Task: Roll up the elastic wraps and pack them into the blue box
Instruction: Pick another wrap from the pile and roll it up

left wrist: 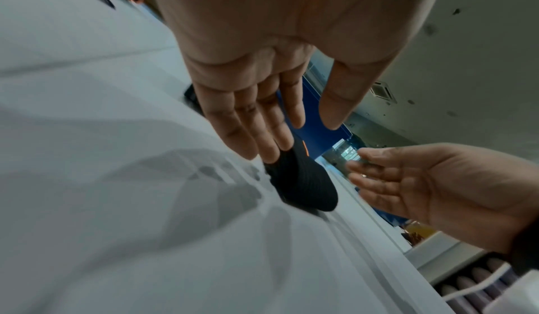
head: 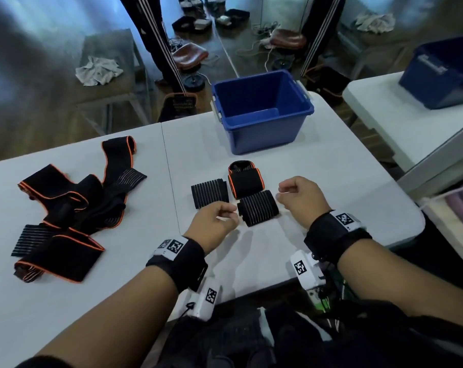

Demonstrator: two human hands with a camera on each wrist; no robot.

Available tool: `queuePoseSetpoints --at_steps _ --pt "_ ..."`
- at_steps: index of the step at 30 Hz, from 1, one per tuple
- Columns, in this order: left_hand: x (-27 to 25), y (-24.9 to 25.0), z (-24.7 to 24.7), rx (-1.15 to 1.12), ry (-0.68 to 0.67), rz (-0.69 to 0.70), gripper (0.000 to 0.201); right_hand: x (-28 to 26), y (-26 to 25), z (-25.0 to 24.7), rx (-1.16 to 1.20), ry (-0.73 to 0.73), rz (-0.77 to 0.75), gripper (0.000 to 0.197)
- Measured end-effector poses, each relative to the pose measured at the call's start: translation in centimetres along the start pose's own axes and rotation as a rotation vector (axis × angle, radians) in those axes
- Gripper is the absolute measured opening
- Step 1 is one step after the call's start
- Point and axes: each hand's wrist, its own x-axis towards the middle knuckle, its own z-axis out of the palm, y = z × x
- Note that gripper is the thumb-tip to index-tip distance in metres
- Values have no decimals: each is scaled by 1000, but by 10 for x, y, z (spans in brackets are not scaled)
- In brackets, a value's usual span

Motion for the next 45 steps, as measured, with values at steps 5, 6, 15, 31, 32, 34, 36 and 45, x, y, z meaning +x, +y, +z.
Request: queuePoseSetpoints --at_steps 5,6,15,31,32,34,36,45 --pt "-21 -20 -32 -17 55 -47 19 -1 -28 16 6 -42 -58 12" --pt "-26 -25 -40 -21 76 -63 21 -3 -34 24 10 -73 -66 12" --pt "-78 -83 -157 208 349 -111 10 -39 -80 141 -92 -426 -163 8" --pt "-136 -159 -335 341 585 -204 15 -96 -152 302 -286 -650 -285 11" --pt "-137 -159 -333 320 551 -188 6 -97 -153 307 -290 -650 -286 10" --pt "-141 -160 -326 286 517 -142 11 -101 -155 316 -287 -633 -295 8" --pt "-148 -163 -320 273 539 -69 15 -106 -160 324 -253 -606 -325 8" --pt "-189 -178 -304 402 478 366 12 -129 -171 363 -140 -743 -244 17"
